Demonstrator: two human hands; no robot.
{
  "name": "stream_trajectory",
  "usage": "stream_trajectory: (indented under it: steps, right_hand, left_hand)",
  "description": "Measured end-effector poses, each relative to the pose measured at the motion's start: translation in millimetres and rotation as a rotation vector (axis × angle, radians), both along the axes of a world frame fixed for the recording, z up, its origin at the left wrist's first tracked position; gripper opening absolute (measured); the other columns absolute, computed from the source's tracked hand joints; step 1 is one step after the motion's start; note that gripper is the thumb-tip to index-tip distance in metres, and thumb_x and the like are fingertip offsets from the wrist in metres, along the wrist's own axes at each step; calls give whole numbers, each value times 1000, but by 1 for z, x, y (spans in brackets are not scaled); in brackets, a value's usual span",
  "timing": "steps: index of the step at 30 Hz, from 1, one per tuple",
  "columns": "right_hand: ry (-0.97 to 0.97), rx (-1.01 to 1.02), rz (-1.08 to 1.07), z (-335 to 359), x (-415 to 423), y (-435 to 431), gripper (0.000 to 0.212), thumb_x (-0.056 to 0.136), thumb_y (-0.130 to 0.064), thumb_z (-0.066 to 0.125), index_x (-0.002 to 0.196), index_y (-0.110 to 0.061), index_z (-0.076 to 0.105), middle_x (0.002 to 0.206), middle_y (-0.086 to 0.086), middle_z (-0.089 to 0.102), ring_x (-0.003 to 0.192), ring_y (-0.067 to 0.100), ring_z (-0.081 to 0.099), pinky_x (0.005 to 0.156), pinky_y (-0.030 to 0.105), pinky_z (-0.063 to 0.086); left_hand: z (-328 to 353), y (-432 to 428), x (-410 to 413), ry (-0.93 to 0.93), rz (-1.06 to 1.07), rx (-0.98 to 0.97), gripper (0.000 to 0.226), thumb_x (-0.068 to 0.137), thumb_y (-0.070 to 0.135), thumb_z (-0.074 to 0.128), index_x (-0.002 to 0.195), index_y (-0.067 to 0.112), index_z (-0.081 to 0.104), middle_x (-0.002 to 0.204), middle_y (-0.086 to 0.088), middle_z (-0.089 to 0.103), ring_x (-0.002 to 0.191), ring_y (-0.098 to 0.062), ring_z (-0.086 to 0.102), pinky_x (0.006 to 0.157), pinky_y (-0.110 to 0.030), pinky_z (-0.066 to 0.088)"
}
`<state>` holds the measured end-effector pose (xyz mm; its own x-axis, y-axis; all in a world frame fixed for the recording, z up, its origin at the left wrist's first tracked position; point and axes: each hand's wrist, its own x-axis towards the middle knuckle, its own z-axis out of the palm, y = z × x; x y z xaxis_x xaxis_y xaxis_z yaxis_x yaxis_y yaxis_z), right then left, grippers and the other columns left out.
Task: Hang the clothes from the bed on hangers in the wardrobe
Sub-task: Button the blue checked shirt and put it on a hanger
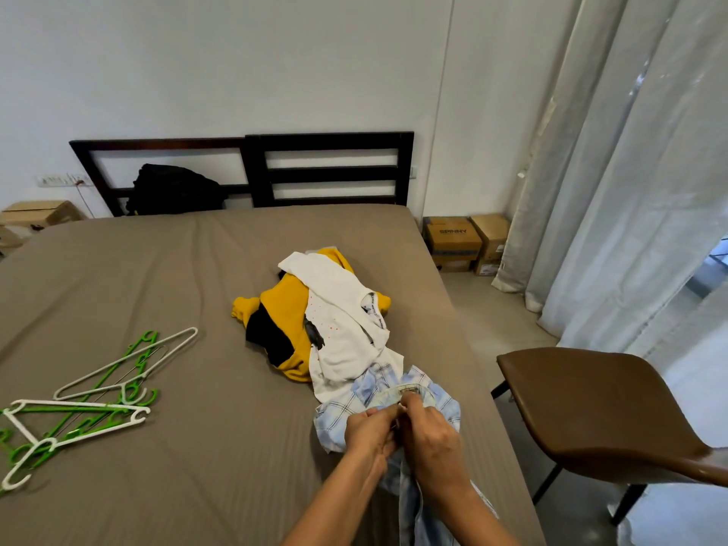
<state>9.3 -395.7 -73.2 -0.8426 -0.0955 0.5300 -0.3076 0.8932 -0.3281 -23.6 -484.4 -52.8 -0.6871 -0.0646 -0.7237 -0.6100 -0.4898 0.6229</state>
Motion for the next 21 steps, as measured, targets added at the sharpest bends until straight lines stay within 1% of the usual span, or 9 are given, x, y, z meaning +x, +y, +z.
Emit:
stream_trajectory:
  steps: [3, 6, 9, 11, 14, 17, 19, 20, 21]
  right_hand:
    - [21, 24, -1, -1, -2, 3, 66, 51, -3, 89, 99, -15, 46, 61, -1, 58, 52, 12, 56, 45, 21, 43]
    - [45, 58, 18, 0, -2, 3, 66, 49, -5, 91, 97, -16, 46, 63, -1, 59, 53, 10, 55, 47, 19, 44]
    - [79, 50, 41, -2, 0, 3, 60, 52, -3, 89, 92, -16, 46, 66, 0, 57, 55, 10, 54, 51, 17, 43]
    - [100, 8, 72, -6, 2, 5, 50, 61, 1, 82, 92, -17, 47, 70, 1, 58, 60, 10, 54, 56, 17, 44]
    - [136, -10, 117, -9, 5, 6, 31, 69, -8, 68, 92, -15, 49, 73, 1, 61, 66, 9, 55, 63, 19, 46]
    - [131, 16, 144, -8, 6, 7, 14, 85, -20, 53, 98, -14, 51, 76, 2, 65, 70, 10, 61, 67, 18, 50]
    - [77, -34, 146, -10, 9, 4, 20, 95, -30, 45, 99, -14, 57, 80, 1, 67, 74, 9, 61, 72, 17, 49]
    - [29, -103, 134, -10, 11, 2, 22, 96, -31, 46, 97, -14, 60, 80, -1, 67, 74, 8, 61, 71, 16, 48]
    - [-28, -200, 96, -7, 13, -1, 15, 93, -28, 53, 92, -16, 62, 79, -3, 66, 73, 6, 61, 69, 15, 48]
  left_hand:
    - [2, 3, 0, 10, 9, 23, 28, 73, -8, 73, 92, -1, 54, 64, -16, 62, 44, -19, 61, 41, -24, 50]
    - [5, 2, -3, 0, -12, 30, 35, 71, -12, 72, 99, -5, 53, 71, -19, 61, 56, -23, 60, 43, -28, 53]
    - [4, -1, -5, -12, -70, -10, 48, 69, -12, 72, 113, -12, 53, 81, -25, 65, 62, -26, 63, 46, -30, 55]
    - [3, -4, -5, -18, -97, -33, 54, 67, -12, 72, 117, -10, 51, 85, -26, 68, 63, -27, 66, 47, -28, 54]
    - [1, -6, -6, -3, -108, -57, 58, 65, -16, 71, 118, -6, 47, 87, -27, 66, 68, -30, 67, 50, -32, 55]
    - [-5, -7, -6, 14, -119, -191, 53, 70, -9, 72, 113, 0, 43, 99, -27, 63, 74, -28, 64, 55, -31, 54]
    - [-7, -9, -3, 45, -149, -332, 45, 76, 0, 71, 108, 8, 41, 103, -20, 61, 79, -25, 61, 57, -28, 52]
    - [-9, -9, -2, 59, -157, -386, 44, 78, 4, 69, 111, 12, 41, 102, -15, 59, 82, -25, 61, 61, -28, 52]
    - [-10, -10, -1, 77, -163, -428, 43, 81, 6, 67, 116, 11, 43, 100, -11, 58, 86, -24, 60, 66, -29, 52]
